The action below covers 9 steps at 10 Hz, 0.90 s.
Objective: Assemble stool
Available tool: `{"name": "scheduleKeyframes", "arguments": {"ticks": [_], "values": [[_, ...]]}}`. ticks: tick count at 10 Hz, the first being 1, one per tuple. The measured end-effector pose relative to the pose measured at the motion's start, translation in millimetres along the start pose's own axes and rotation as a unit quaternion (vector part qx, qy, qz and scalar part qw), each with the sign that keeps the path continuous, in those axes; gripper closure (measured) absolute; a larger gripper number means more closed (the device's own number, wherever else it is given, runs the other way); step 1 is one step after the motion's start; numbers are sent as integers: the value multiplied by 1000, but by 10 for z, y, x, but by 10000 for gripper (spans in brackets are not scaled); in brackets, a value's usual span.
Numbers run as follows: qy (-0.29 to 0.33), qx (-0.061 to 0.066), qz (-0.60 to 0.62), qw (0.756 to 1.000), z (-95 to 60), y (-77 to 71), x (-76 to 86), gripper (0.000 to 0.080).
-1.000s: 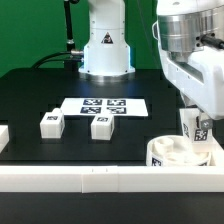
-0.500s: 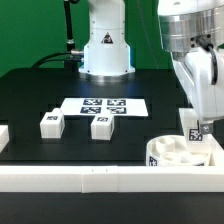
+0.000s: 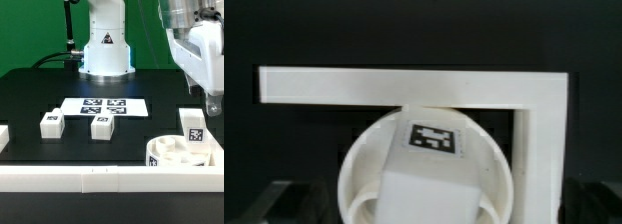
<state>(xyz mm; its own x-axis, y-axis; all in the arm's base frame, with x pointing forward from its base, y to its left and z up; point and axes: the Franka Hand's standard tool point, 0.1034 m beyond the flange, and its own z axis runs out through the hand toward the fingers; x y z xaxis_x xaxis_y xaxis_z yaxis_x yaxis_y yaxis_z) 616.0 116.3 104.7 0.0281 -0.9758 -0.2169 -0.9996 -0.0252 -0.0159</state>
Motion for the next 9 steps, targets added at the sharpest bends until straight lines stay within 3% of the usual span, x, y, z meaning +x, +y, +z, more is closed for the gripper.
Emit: {"name": "scheduleKeyframes", "arguments": {"ticks": [2,5,7,9], "values": [[1,-1,-105,994,4,1,5,151],[1,-1,-257,967,6,2,6,151],[22,-19,-446,895,-25,-18,-33,151],[29,-23,-527,849,-29,-32,-113,151]]}}
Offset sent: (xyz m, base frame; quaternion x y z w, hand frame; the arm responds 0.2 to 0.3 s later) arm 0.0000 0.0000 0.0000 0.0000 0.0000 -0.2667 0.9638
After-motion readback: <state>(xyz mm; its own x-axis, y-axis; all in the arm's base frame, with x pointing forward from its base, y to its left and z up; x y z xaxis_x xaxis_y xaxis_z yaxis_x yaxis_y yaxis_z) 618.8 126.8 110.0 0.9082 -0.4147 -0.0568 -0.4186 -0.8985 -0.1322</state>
